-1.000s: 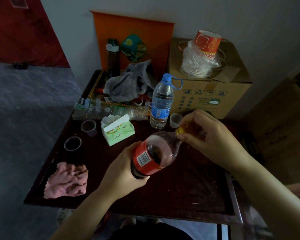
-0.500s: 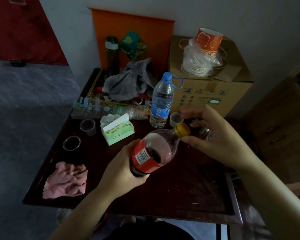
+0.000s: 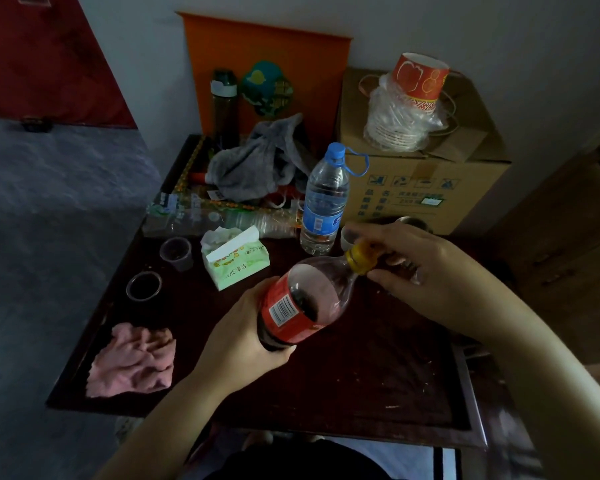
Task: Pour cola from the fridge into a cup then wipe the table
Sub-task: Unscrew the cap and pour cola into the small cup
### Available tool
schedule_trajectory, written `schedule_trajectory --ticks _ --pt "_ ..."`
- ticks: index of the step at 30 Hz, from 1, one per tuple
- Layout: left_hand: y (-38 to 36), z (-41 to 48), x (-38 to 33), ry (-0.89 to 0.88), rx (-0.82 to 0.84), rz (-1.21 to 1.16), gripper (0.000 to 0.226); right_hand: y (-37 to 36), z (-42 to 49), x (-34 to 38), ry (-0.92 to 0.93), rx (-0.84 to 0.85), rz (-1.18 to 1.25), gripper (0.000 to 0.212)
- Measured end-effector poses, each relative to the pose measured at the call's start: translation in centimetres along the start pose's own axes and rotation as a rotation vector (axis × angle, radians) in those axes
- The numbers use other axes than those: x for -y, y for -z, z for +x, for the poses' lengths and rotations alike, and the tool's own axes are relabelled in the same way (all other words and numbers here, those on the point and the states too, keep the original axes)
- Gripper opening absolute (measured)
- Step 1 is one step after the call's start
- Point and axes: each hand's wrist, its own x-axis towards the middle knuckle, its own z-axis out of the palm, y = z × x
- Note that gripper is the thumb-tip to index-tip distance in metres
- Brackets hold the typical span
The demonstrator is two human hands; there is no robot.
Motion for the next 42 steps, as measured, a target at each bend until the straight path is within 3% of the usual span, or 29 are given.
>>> schedule_trajectory --ticks 4,8,13,24,30,36,42 --pt "0.0 0.2 0.0 -0.001 0.008 0.011 0.093 -0.5 0.1 0.3 -0.122 -0.116 -0.053 0.067" --pt "0.1 0.2 0.0 0.002 0.005 0.012 0.093 -1.1 0.4 1.0 -0.162 -0.196 -0.156 0.047" --pt "0.2 0.1 -0.1 -0.007 0.013 0.010 0.093 -1.0 0.5 1.1 -0.118 -0.156 -0.046 0.029" --pt "0.1 0.1 0.2 0.002 0.020 0.012 0.093 -0.5 0.4 0.8 -0.019 -0.062 0.061 0.045" --pt "-0.1 0.5 0.1 0.005 0.026 0.018 0.093 -0.8 0.3 1.1 -0.135 -0.199 -0.137 0.052" --pt "-0.1 0.5 0.0 0.019 0.026 0.048 0.096 -0.8 0.5 0.8 -0.119 -0.147 -0.095 0.023" --pt "-0.1 0.4 0.2 0.029 0.041 0.058 0.095 -0.2 0.4 0.5 -0.063 -0.052 0.038 0.029"
